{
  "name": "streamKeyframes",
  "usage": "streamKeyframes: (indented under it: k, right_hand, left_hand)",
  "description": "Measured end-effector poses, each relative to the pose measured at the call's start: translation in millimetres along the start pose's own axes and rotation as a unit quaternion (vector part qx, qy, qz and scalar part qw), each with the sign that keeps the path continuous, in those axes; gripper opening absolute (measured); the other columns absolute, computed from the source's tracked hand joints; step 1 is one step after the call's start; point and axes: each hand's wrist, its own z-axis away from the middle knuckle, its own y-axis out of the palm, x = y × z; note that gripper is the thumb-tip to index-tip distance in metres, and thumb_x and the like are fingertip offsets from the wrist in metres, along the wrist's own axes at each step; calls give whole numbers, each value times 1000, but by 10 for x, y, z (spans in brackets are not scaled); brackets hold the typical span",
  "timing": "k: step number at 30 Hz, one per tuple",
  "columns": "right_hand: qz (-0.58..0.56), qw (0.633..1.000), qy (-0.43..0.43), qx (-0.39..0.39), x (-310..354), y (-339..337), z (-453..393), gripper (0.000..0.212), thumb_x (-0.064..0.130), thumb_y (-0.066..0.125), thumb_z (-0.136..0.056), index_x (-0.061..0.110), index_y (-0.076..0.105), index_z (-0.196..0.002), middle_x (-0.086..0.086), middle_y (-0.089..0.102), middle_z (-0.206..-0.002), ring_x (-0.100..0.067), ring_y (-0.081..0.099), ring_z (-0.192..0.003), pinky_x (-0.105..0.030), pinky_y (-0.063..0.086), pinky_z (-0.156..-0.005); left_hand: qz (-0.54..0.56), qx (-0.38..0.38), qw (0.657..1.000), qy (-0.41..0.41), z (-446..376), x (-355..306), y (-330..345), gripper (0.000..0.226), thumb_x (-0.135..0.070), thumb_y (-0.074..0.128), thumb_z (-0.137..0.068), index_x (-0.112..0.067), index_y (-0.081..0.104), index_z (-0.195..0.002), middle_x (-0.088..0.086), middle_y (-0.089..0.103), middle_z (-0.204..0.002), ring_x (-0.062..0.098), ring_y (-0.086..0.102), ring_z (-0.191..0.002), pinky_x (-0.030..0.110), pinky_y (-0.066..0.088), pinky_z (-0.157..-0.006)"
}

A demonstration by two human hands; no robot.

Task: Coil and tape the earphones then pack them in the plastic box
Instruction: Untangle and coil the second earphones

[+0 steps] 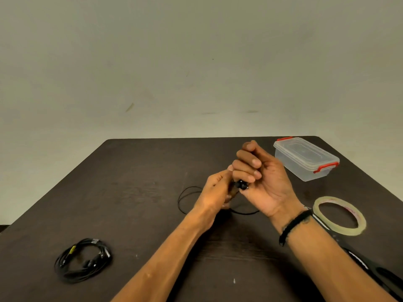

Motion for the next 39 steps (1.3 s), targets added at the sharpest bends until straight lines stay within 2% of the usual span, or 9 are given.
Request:
streamKeyframes:
  k: [2, 6, 12, 17, 20, 25, 30, 33, 39]
  right_hand:
    - [2, 998, -41, -37, 81, -3, 0, 37, 28, 41, -113, 15, 62, -85, 6, 43, -58, -7, 30, -45, -18, 33, -44]
    - [25, 981, -144, -130, 275, -84, -8, 36, 32, 44, -111, 17, 62, -84, 4, 46, -64, -9, 33, -49, -21, 34, -48]
    - [150, 932, -210, -256, 324, -237, -9, 49, 48, 34, -113, 16, 62, -89, -2, 54, -68, -11, 33, -49, -24, 31, -47]
    - [356, 876, -170, -279, 132, -206, -21, 70, 67, 20, -108, 13, 62, -91, -5, 58, -64, -9, 37, -44, -22, 30, -42]
    - [468, 836, -138, -251, 22, -156, -8, 77, 68, 16, -106, 10, 62, -86, -2, 56, -59, -11, 43, -46, -20, 34, -42]
    - [620, 762, -98, -160, -121, -166, 7, 84, 72, 9, -105, 10, 56, -73, 4, 58, -63, -7, 52, -58, -28, 42, -62]
    - [652, 748, -66, -106, -130, -109, 33, 96, 77, -1, -100, 5, 56, -72, 0, 56, -61, -12, 49, -60, -37, 40, -69]
    - [664, 743, -35, -77, -173, -75, 46, 103, 79, -5, -97, -2, 56, -78, -3, 51, -61, -13, 44, -59, -35, 37, -68]
    - [565, 824, 13, -50, -239, 45, 34, 83, 83, -3, -90, 15, 35, -59, 0, 32, -54, -16, 25, -52, -30, 26, -57]
  left_hand:
    - [-144, -1, 987, 74, 13, 47, -27, 46, -40, 40, -112, -25, 60, -74, -8, 46, -55, 5, 38, -45, 24, 32, -46]
    - [-497, -26, 832, 246, 56, 114, -54, 51, -54, 34, -109, -23, 53, -73, -6, 56, -57, 17, 54, -53, 38, 50, -58]
    - [-503, -91, 777, 367, 83, -19, -92, 57, -56, 51, -103, -23, 33, -61, -8, 32, -48, 16, 33, -45, 34, 39, -46]
    - [-429, -153, 784, 421, 104, -92, -112, 57, -52, 64, -100, -20, 40, -59, -11, 34, -50, 12, 34, -45, 35, 34, -43]
    - [-406, -140, 776, 462, 136, -116, -77, 49, -42, 70, -99, -29, 37, -64, -16, 33, -55, 8, 31, -48, 24, 27, -46]
    - [-382, -161, 783, 463, 106, -136, -126, 45, -42, 60, -104, -22, 51, -65, -15, 50, -56, 7, 43, -47, 18, 32, -49]
    - [-356, -183, 800, 446, 89, -189, -202, 42, -36, 63, -102, -23, 49, -64, -25, 43, -51, -7, 45, -46, 6, 27, -53]
    - [-347, -196, 806, 438, 61, -177, -251, 44, -38, 60, -104, -19, 52, -65, -15, 52, -50, 1, 44, -44, 13, 30, -49]
    - [-333, -231, 821, 401, 16, -185, -356, 52, -46, 56, -103, -14, 50, -63, -7, 41, -49, 15, 39, -43, 26, 30, -45]
